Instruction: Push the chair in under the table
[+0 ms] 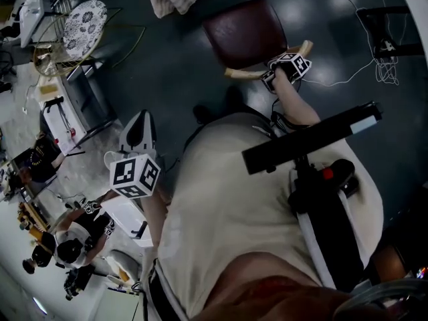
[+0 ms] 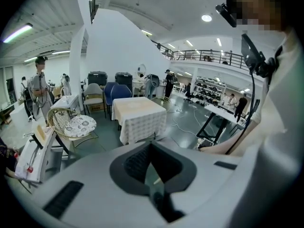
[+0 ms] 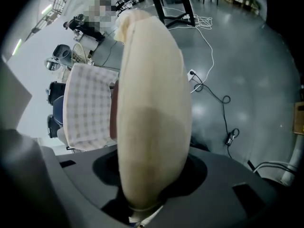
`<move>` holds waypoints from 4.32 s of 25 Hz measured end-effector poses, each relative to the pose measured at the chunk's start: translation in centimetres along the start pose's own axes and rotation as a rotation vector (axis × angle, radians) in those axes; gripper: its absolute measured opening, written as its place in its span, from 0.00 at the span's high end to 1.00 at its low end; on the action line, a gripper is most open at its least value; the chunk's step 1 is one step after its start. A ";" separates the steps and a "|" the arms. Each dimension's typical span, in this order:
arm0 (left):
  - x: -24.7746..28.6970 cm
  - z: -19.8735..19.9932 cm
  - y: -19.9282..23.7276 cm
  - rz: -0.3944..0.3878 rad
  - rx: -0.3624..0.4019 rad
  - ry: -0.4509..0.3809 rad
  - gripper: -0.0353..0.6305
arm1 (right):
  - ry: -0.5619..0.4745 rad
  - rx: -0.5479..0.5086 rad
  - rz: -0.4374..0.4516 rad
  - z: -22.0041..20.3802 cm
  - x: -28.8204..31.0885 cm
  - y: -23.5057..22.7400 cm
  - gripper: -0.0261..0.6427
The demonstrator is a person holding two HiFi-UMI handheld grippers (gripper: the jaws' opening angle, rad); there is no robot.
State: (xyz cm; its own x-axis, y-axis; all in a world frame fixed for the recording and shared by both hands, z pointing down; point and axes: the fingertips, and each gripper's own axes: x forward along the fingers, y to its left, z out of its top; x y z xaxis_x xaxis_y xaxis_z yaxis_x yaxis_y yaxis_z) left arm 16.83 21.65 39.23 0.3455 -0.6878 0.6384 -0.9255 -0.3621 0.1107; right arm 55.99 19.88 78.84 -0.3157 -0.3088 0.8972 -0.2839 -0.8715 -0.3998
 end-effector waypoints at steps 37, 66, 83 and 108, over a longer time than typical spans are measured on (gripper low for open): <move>1.8 1.3 1.3 0.028 -0.072 -0.050 0.94 | -0.052 0.017 0.077 1.6 1.4 4.3 0.65; 2.0 3.2 0.8 0.145 -0.133 -0.095 0.94 | -0.084 0.064 0.090 2.7 2.1 6.9 0.64; 2.2 2.6 2.4 0.145 -0.147 -0.087 0.94 | -0.072 0.049 0.116 1.3 2.3 8.0 0.63; 6.5 6.5 8.6 -0.050 -0.121 -0.052 0.94 | -0.143 0.114 0.092 1.8 2.3 8.0 0.64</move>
State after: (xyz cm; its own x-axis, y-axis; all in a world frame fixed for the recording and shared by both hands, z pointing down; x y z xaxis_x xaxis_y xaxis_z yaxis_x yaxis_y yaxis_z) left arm 12.10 9.97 39.36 0.3964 -0.7037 0.5896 -0.9177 -0.3205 0.2346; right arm 54.66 11.50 78.07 -0.2010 -0.4332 0.8786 -0.1527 -0.8721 -0.4649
